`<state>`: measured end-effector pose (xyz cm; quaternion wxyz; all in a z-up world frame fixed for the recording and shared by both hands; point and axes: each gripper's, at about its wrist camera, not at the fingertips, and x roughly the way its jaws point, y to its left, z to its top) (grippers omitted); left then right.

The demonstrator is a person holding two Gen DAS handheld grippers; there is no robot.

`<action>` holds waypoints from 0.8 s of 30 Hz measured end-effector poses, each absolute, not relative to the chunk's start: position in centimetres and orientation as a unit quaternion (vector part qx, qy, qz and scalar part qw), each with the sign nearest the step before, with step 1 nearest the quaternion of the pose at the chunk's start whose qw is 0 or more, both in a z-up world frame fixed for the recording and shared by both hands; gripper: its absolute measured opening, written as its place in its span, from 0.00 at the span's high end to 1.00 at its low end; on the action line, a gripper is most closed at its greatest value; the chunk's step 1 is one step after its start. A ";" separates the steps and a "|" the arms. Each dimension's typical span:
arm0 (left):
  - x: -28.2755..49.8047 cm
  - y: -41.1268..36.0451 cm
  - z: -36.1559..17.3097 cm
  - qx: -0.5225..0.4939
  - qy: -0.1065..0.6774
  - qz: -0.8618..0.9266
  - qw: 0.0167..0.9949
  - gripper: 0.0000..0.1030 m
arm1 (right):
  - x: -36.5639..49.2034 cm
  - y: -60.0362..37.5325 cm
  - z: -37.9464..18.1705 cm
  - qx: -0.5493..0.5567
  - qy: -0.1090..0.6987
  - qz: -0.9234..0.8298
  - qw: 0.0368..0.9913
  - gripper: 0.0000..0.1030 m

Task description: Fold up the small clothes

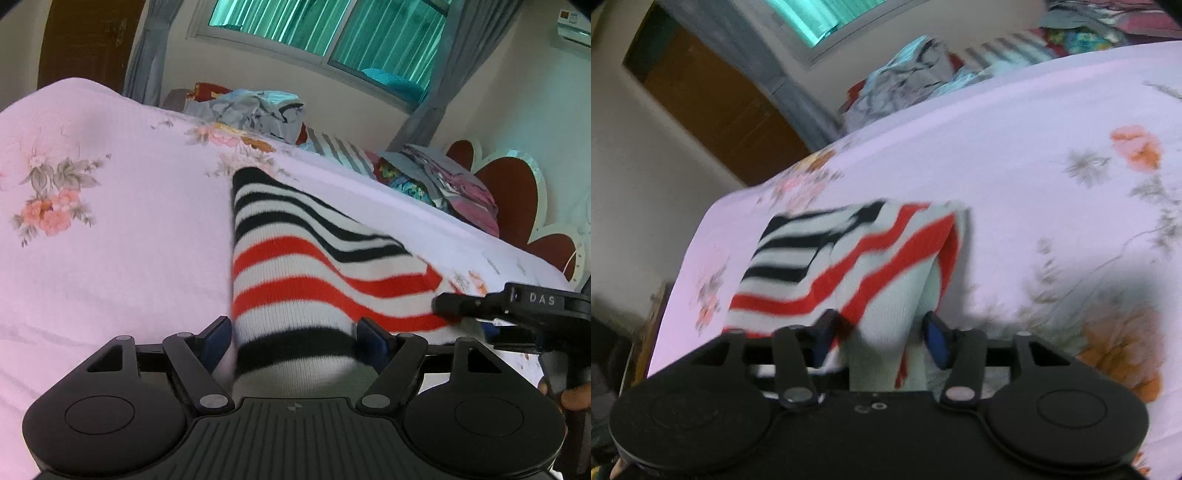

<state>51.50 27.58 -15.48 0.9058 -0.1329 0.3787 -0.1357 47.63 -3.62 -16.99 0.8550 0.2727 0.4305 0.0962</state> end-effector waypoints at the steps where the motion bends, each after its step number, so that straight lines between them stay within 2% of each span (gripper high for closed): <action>1: 51.6 27.6 -15.5 -0.129 0.381 -0.133 0.906 0.28 | 47.9 -3.9 -17.1 0.283 0.430 0.091 0.852 0.43; 5: 52.6 27.3 -16.4 -0.134 0.392 -0.127 0.901 0.28 | 49.2 -3.2 -17.2 0.263 0.424 0.085 0.862 0.67; 8: 53.0 26.6 -16.8 -0.135 0.394 -0.125 0.901 0.28 | 49.7 -2.3 -16.6 0.231 0.408 0.077 0.880 0.80; 10: 53.5 26.1 -17.0 -0.130 0.393 -0.123 0.902 0.28 | 50.2 -1.9 -16.6 0.208 0.400 0.067 0.890 0.83; 13: 54.3 26.0 -17.4 -0.142 0.397 -0.118 0.899 0.25 | 51.2 -1.9 -18.0 0.188 0.416 0.044 0.889 0.87; 16: 54.3 25.8 -17.4 -0.137 0.396 -0.114 0.901 0.23 | 51.5 -2.3 -18.7 0.193 0.421 0.039 0.885 0.87; 18: 54.0 25.7 -17.0 -0.129 0.395 -0.113 0.902 0.23 | 51.3 -2.0 -18.1 0.184 0.418 0.038 0.889 0.82; 19: 53.9 25.7 -16.8 -0.126 0.395 -0.112 0.903 0.23 | 50.9 -2.0 -17.7 0.184 0.414 0.037 0.891 0.76; 24: 52.8 26.1 -15.8 -0.124 0.399 -0.106 0.902 0.23 | 48.2 -1.9 -15.1 0.183 0.395 0.056 0.899 0.74</action>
